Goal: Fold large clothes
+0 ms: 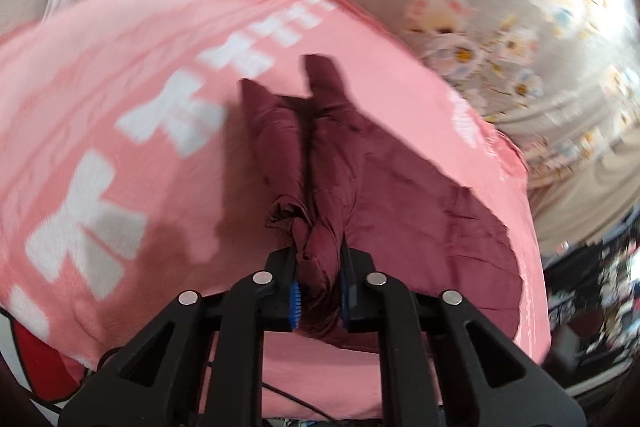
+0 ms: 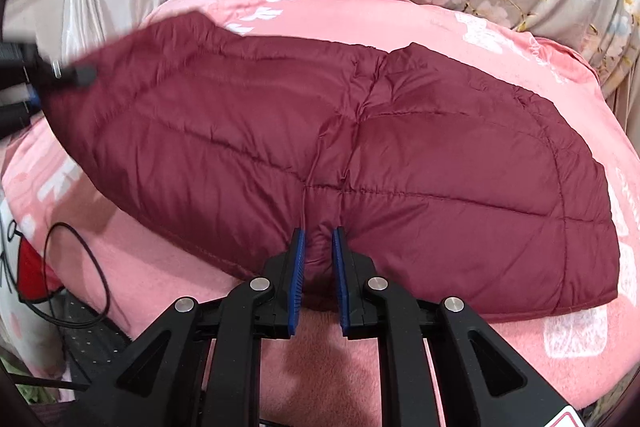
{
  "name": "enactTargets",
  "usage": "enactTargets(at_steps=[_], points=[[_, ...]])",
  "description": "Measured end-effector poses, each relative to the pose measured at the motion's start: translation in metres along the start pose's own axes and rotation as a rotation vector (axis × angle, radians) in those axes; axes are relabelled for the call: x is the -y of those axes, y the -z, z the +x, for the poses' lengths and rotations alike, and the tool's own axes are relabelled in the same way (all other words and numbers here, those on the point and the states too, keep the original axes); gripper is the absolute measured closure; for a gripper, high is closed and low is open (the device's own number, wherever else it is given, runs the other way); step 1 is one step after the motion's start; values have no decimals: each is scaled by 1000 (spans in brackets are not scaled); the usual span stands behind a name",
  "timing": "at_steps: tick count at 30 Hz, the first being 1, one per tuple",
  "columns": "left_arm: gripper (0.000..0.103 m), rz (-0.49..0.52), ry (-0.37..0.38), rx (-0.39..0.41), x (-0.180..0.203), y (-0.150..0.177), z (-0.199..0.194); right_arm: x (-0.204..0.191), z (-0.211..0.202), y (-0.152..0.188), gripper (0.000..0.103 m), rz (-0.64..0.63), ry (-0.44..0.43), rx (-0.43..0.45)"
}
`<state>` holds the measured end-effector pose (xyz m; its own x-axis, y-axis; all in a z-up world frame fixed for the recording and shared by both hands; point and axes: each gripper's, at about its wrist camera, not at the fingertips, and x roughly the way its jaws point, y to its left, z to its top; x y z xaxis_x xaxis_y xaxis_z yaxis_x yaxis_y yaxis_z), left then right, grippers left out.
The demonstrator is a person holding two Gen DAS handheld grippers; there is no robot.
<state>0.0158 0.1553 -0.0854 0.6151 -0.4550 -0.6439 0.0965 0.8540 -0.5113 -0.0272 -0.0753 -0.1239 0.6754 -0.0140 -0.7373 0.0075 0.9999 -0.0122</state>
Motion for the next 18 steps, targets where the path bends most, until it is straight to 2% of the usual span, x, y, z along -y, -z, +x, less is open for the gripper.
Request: enactTargets(at_steps=[6, 10, 15, 18], points=[[92, 169, 24, 51, 69, -4, -16, -8, 5, 6, 86, -32, 17, 36], [92, 247, 35, 65, 106, -3, -14, -11, 1, 9, 86, -23, 0, 49], [92, 322, 62, 47, 145, 3, -2, -2, -16, 15, 86, 25, -65, 53], [92, 375, 81, 24, 171, 9, 10, 11, -28, 23, 86, 44, -75, 57]])
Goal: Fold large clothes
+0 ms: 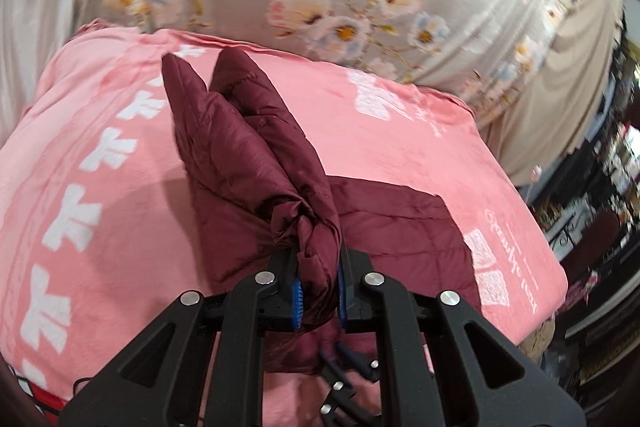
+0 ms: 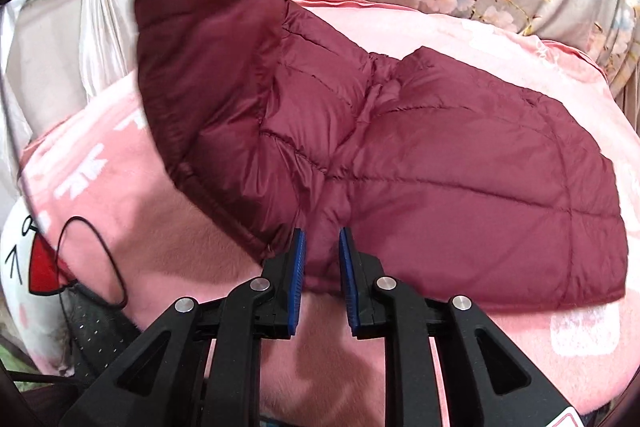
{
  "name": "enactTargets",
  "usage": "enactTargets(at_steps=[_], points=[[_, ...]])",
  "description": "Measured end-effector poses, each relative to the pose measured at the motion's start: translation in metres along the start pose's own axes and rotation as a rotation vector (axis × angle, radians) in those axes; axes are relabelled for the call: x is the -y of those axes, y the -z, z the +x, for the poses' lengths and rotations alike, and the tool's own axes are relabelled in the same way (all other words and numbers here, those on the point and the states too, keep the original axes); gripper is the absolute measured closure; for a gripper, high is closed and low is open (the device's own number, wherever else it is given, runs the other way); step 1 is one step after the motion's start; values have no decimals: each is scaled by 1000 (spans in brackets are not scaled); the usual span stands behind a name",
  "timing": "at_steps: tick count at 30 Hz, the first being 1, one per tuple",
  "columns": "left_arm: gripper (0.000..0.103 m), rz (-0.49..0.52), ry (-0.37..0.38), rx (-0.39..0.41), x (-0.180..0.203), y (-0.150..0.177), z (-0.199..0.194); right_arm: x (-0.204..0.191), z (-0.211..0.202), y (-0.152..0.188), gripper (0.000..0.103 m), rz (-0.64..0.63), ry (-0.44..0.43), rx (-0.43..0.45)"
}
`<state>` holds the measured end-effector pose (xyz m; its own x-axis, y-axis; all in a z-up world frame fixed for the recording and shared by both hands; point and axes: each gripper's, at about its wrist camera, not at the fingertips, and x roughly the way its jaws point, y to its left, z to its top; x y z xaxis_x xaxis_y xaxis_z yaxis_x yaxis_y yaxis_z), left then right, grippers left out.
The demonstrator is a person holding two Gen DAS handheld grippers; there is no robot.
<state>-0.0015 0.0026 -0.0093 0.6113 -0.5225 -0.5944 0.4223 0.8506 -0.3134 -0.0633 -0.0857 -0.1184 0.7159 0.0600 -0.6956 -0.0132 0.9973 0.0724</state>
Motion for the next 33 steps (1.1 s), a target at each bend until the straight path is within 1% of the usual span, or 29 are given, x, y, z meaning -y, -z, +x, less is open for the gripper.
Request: enactTargets(at_steps=[4, 11, 15, 19, 21, 24, 27, 30, 33], points=[[92, 52, 30, -31, 28, 1, 18, 22, -17, 11, 86, 41, 10, 3], [93, 151, 79, -110, 86, 8, 61, 76, -49, 36, 86, 170, 102, 14], [93, 197, 102, -177, 116, 20, 90, 108, -65, 50, 85, 257, 168, 27], [93, 244, 119, -262, 144, 42, 121, 127, -75, 61, 85, 295, 221, 41], [93, 257, 126, -300, 152, 52, 133, 134, -79, 65, 85, 310, 236, 44], [93, 294, 103, -313, 165, 63, 145, 143, -82, 71, 85, 323, 258, 46], [93, 310, 99, -329, 171, 70, 152, 148, -84, 76, 85, 348, 270, 48], [93, 321, 96, -345, 172, 73, 158, 151, -83, 74, 85, 362, 276, 53], [93, 333, 90, -354, 175, 77, 162, 159, -79, 62, 85, 360, 277, 66]])
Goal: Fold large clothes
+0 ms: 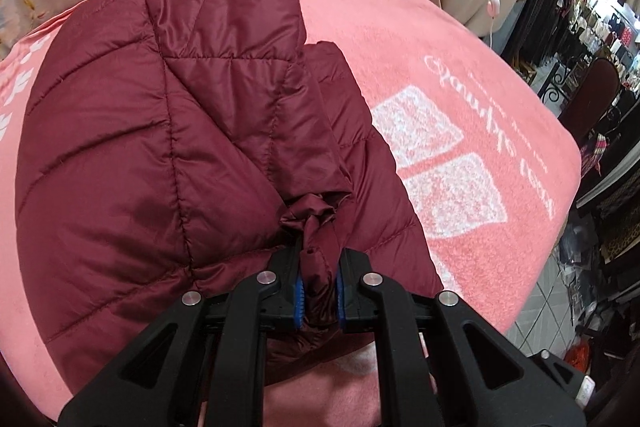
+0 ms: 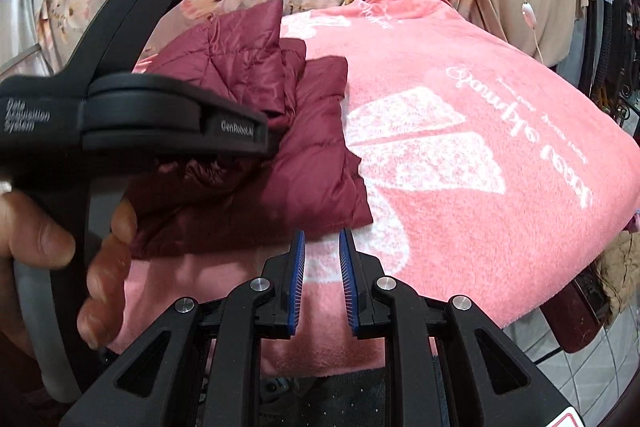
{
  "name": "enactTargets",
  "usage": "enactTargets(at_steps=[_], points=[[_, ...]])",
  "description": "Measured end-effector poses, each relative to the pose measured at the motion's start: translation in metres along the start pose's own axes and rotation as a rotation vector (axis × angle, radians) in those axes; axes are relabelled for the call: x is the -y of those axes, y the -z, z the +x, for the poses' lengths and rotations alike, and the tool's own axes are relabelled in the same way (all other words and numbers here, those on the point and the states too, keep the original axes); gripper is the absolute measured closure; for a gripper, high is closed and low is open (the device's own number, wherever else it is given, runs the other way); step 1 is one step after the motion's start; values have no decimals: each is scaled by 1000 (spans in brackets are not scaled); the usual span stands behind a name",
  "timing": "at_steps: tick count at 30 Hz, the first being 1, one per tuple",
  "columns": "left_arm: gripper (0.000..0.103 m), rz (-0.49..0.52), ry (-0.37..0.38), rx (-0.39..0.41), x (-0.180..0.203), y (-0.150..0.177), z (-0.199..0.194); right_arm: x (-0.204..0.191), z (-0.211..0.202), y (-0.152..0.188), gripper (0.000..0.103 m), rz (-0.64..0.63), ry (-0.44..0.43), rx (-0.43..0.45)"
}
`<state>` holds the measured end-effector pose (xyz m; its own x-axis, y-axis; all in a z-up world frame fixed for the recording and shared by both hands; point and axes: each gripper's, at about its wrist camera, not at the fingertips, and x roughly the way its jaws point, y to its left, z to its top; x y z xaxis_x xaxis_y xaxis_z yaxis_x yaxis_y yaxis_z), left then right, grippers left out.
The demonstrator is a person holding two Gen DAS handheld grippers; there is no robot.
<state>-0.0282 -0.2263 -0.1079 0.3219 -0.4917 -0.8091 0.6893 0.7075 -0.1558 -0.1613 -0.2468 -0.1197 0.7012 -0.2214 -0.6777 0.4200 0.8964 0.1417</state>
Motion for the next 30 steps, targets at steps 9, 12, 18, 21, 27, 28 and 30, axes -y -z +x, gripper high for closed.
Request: enactTargets(at_steps=[9, 12, 18, 21, 27, 28, 30], points=[[38, -84, 106, 226, -23, 0, -103, 6, -15, -43, 42, 56, -55, 107], [35, -149, 114, 299, -47, -6, -138, 7, -5, -65, 35, 91, -123, 105], [35, -307, -74, 333, -113, -8, -153, -8, 32, -82, 34, 97, -186, 33], [36, -371, -122, 292, -139, -2, -143, -17, 49, -77, 34, 95, -175, -7], [36, -373, -171, 271, -144, 9, -136, -17, 74, -78, 88, 146, -226, -79], [36, -368, -175, 270, -143, 8, -135, -17, 71, -80, 91, 141, -227, -62], [36, -356, -186, 269, -141, 7, -132, -16, 49, -88, 94, 125, -229, 25]])
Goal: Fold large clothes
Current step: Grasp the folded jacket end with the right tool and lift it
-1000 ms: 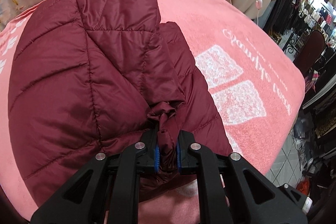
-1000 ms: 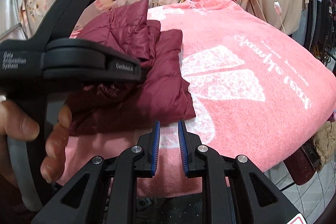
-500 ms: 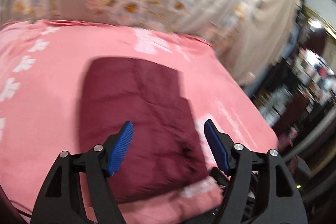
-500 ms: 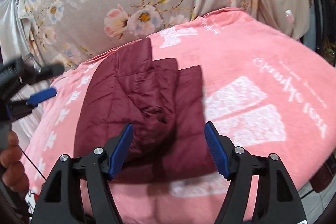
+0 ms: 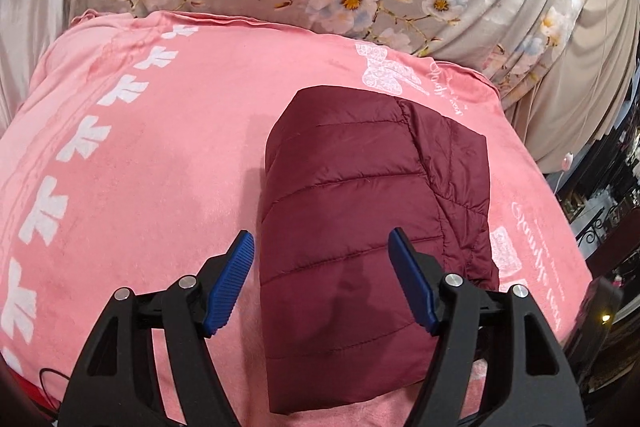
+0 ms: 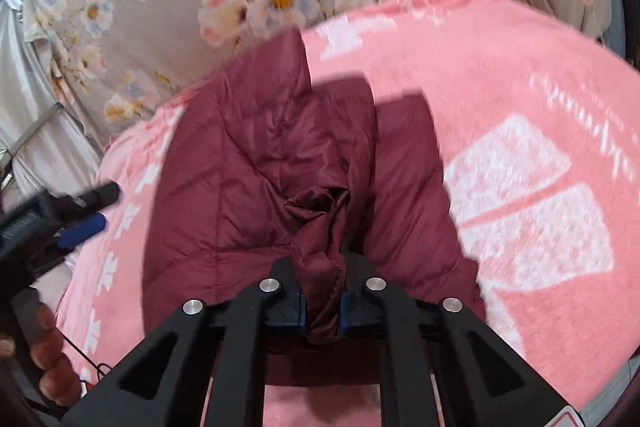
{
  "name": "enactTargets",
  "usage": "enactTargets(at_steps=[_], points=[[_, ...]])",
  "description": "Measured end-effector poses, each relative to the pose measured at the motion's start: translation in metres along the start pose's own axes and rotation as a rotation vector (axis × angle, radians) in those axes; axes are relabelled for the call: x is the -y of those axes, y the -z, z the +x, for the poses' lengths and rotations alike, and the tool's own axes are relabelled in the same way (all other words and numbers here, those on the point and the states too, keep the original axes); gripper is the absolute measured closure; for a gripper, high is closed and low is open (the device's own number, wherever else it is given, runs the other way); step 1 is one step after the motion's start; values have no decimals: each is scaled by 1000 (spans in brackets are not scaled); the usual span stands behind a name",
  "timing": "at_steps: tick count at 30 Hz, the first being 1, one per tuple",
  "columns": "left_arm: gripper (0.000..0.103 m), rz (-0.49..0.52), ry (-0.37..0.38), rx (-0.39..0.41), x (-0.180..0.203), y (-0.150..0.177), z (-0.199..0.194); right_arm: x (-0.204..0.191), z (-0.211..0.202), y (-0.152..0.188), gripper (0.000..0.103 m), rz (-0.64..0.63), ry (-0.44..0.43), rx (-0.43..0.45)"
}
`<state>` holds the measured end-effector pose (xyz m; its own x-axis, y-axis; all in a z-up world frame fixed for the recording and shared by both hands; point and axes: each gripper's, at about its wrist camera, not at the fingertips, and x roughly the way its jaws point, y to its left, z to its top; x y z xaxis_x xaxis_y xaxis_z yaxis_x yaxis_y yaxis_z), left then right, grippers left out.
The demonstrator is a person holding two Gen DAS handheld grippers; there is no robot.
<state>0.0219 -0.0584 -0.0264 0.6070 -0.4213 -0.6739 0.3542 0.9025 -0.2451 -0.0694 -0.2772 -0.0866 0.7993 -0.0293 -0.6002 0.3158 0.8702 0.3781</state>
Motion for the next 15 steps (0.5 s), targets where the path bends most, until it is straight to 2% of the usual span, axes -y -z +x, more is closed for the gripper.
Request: enactTargets(at_steps=[3, 6, 9, 12, 15], points=[[37, 11, 4, -8, 7, -2, 7, -2, -36, -11, 95, -26, -9, 110], [39, 26, 16, -14, 16, -1, 9, 4, -67, -10, 95, -58, 59, 198], [39, 39, 27, -17, 23, -3, 13, 23, -61, 2, 95, -49, 123, 142], [40, 63, 30, -33, 35, -1, 24, 48, -41, 17, 95, 10, 138, 52], [42, 82, 30, -65, 45, 3, 38, 60, -30, 28, 95, 29, 148, 19]])
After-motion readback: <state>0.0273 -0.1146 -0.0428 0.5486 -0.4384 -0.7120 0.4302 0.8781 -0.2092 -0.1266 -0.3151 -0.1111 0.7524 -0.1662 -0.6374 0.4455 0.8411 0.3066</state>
